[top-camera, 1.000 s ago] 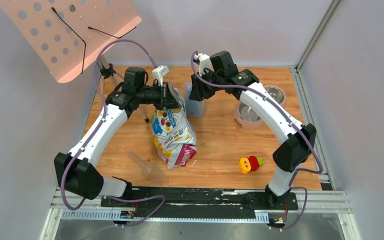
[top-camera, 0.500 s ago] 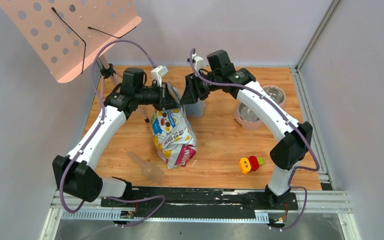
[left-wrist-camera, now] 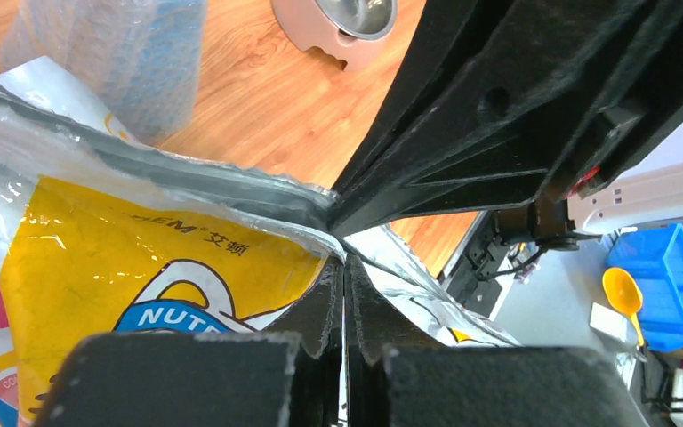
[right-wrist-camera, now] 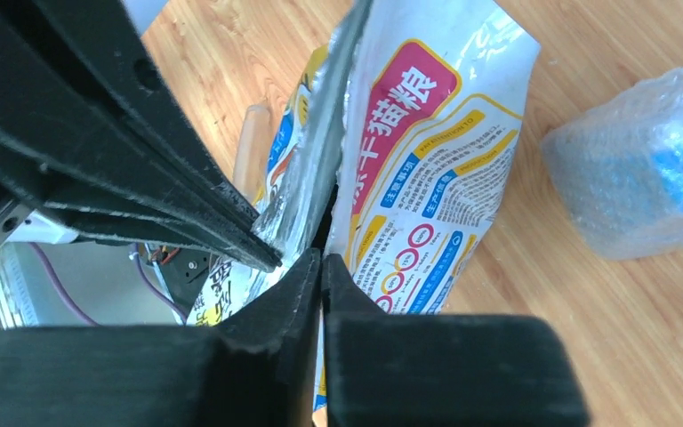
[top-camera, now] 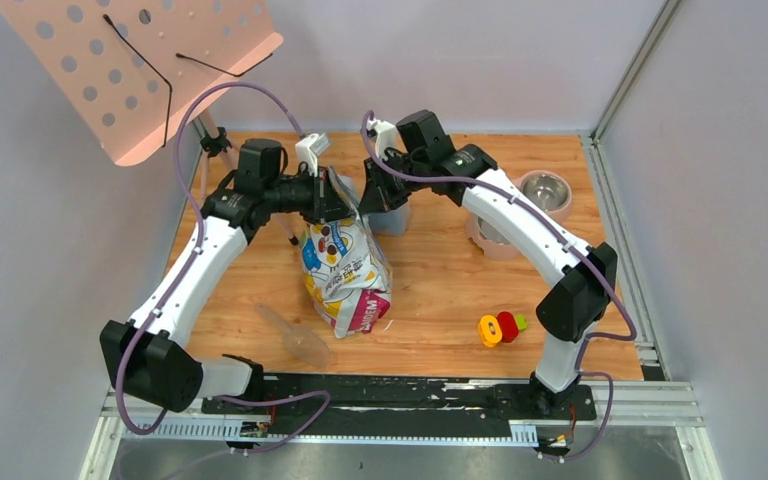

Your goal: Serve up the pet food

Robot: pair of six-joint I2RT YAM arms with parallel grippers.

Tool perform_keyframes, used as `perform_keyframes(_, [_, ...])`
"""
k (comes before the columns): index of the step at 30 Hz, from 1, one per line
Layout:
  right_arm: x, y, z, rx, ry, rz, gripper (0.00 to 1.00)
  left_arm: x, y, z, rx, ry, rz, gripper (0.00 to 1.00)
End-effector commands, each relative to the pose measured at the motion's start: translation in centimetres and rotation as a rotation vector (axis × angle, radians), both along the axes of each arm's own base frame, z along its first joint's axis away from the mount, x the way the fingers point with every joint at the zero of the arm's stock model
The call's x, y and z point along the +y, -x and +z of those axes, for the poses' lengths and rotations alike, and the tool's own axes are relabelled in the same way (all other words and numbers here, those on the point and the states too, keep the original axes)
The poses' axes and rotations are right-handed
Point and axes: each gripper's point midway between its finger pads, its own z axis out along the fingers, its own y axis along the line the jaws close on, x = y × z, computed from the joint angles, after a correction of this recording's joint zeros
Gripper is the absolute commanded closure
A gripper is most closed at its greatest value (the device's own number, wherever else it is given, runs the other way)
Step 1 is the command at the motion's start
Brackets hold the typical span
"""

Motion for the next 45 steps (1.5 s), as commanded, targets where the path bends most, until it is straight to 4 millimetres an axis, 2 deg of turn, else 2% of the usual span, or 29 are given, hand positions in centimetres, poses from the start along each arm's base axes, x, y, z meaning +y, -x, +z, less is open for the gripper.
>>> perform_keyframes(1, [-1.5, -2.7, -0.6, -0.131, 0.109, -0.129, 1.0, 0.5, 1.6, 3.2, -0.098, -0.011, -0.033, 1.0])
perform_keyframes(2, [-2.0, -3.1, 0.1, -0.163, 0.117, -0.152, 1.0, 1.2, 1.3, 4.0, -0.143, -0.049, -0.004, 1.0])
perform_keyframes(3, [-2.5, -3.4, 0.9, -0.196, 0.12, -0.172, 1.0, 1.8, 1.8, 3.6, -0.12, -0.087, 0.009, 1.0])
perform_keyframes(4, [-3.0, -3.4, 2.3, -0.235, 0.11, -0.186, 1.0, 2.7, 1.6, 4.3, -0.172, -0.131, 0.032, 1.0])
perform_keyframes(5, [-3.4, -3.5, 3.3, -0.267, 0.104, -0.195, 1.0, 3.3, 2.2, 4.0, -0.152, -0.169, 0.042, 1.0])
perform_keyframes(8, [-4.4, -3.4, 5.5, -0.339, 0.091, -0.213, 1.0, 5.1, 3.1, 5.7, -0.247, -0.259, 0.042, 1.0])
perform_keyframes(11, [-4.8, -3.6, 6.7, -0.382, 0.081, -0.229, 1.0, 6.4, 3.4, 7.9, -0.386, -0.329, 0.034, 1.0])
perform_keyframes(15, [-4.8, -4.3, 8.0, -0.422, 0.068, -0.252, 1.0, 8.6, 3.3, 9.6, -0.511, -0.446, 0.053, 1.0])
perform_keyframes(21, [-4.3, -4.7, 10.0, -0.446, 0.025, -0.262, 1.0, 10.4, 3.4, 9.4, -0.548, -0.553, 0.064, 1.0])
perform_keyframes(23, [-3.9, -4.3, 10.3, -0.434, 0.004, -0.244, 1.0, 9.9, 3.5, 9.8, -0.543, -0.513, 0.07, 1.0])
perform_keyframes(24, [-3.7, -4.2, 10.3, -0.428, -0.003, -0.237, 1.0, 9.4, 3.6, 9.8, -0.522, -0.481, 0.074, 0.94])
perform_keyframes(25, [-3.5, -4.2, 10.1, -0.417, -0.005, -0.233, 1.0, 8.6, 3.5, 10.0, -0.51, -0.44, 0.058, 0.69])
perform_keyframes(27, [-3.3, -4.1, 9.8, -0.402, -0.007, -0.229, 1.0, 7.6, 3.0, 10.0, -0.446, -0.372, 0.085, 0.44])
perform_keyframes(29, [-3.1, -4.1, 9.7, -0.395, -0.011, -0.226, 1.0, 7.1, 1.8, 9.7, -0.364, -0.333, 0.143, 0.37])
perform_keyframes(33, [-3.0, -4.3, 9.7, -0.394, -0.009, -0.233, 1.0, 5.6, -0.3, 9.2, -0.233, -0.289, 0.178, 0.33])
perform_keyframes(36, [-3.0, -4.5, 9.9, -0.398, -0.013, -0.241, 1.0, 5.1, -1.3, 7.8, -0.154, -0.306, 0.201, 0.35])
perform_keyframes(41, [-3.1, -5.0, 10.6, -0.419, -0.013, -0.267, 1.0, 3.4, -0.3, 3.9, -0.035, -0.347, 0.098, 0.4])
perform_keyframes(45, [-3.4, -5.1, 11.3, -0.446, -0.015, -0.279, 1.0, 4.6, -0.1, 1.2, -0.005, -0.468, 0.082, 0.49])
